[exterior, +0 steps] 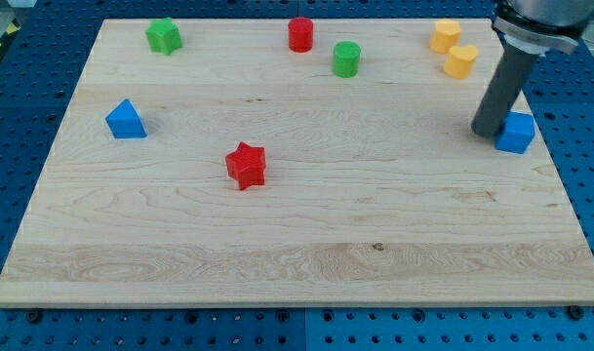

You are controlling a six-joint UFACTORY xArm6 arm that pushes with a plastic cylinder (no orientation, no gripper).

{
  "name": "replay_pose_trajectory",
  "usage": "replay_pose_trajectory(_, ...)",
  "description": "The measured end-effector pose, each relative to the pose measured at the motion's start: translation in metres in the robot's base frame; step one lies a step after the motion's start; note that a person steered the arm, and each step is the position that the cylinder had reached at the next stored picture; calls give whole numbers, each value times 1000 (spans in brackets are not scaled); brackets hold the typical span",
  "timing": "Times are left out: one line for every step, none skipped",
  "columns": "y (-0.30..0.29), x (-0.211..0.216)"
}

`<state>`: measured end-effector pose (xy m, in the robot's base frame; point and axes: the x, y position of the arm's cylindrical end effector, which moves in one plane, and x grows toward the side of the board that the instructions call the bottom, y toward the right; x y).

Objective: Move the red star towards the bottom left corner

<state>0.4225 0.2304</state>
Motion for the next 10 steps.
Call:
replay_pose_trajectory(1, 1)
replay_pose_trajectory(1, 1)
replay_pose_trajectory(-7, 1)
replay_pose_trajectory(-61, 0)
replay_pose_trajectory(-134, 1)
replay_pose_trajectory(-195, 21)
replay_pose_trajectory(-261, 55)
replay_pose_trajectory(-328, 84)
replay_pose_trajectory(-307, 61)
replay_pose_trajectory(-273, 33)
